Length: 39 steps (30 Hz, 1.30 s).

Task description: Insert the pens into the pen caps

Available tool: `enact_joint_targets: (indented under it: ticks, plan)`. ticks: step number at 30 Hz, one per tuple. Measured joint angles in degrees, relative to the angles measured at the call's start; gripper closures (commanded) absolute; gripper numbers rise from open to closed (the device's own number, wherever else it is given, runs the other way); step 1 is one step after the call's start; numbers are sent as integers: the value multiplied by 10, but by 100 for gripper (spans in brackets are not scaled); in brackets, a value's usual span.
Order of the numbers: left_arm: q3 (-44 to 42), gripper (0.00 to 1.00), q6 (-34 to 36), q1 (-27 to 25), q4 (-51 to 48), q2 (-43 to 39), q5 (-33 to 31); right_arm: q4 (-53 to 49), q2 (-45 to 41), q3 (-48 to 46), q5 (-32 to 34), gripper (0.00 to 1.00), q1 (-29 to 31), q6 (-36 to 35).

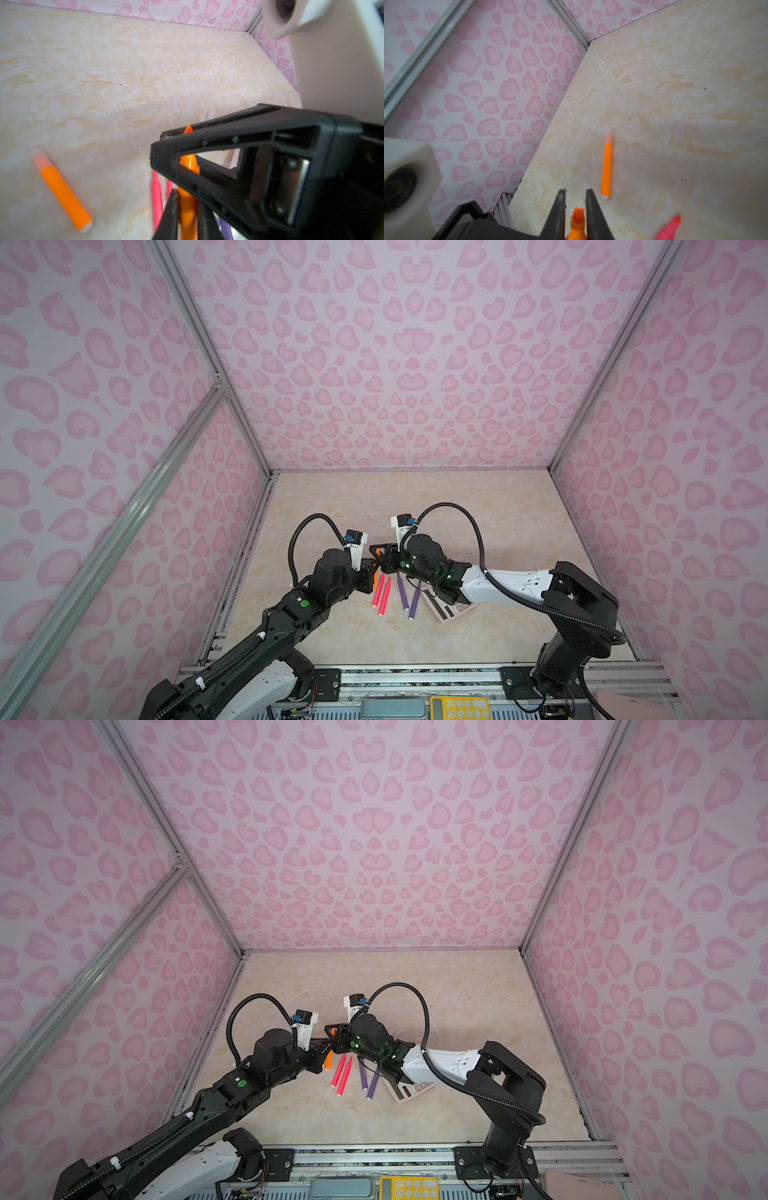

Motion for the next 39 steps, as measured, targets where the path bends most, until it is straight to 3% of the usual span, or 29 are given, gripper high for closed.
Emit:
enact_joint_targets:
  ticks: [3, 6, 12, 19, 29, 33, 36, 39]
  plan:
    - [0, 97, 0, 0, 2, 5, -1, -1, -1, 0, 0, 100, 1, 5]
    - [4, 94, 0, 0, 1, 14, -1, -6, -1, 0, 5, 100, 1, 5]
    - [12, 80, -1, 0, -2, 27, -1, -7, -1, -1, 12, 100, 2, 5]
    - [13, 72, 0, 0, -10, 32, -3, -3, -2, -1, 12, 100, 8, 7]
    - [13, 80, 0, -1, -13, 29, -2, -1, -4, -1, 11, 100, 11, 7]
    - [12, 90, 0, -1, -15, 20, -5, 1, -3, 2, 9, 100, 12, 7]
    - [11, 95, 0, -1, -16, 17, -7, 3, -3, 3, 9, 83, 13, 7]
    - [10, 97, -1, -1, -16, 9, -14, 6, -3, 2, 9, 50, 13, 12]
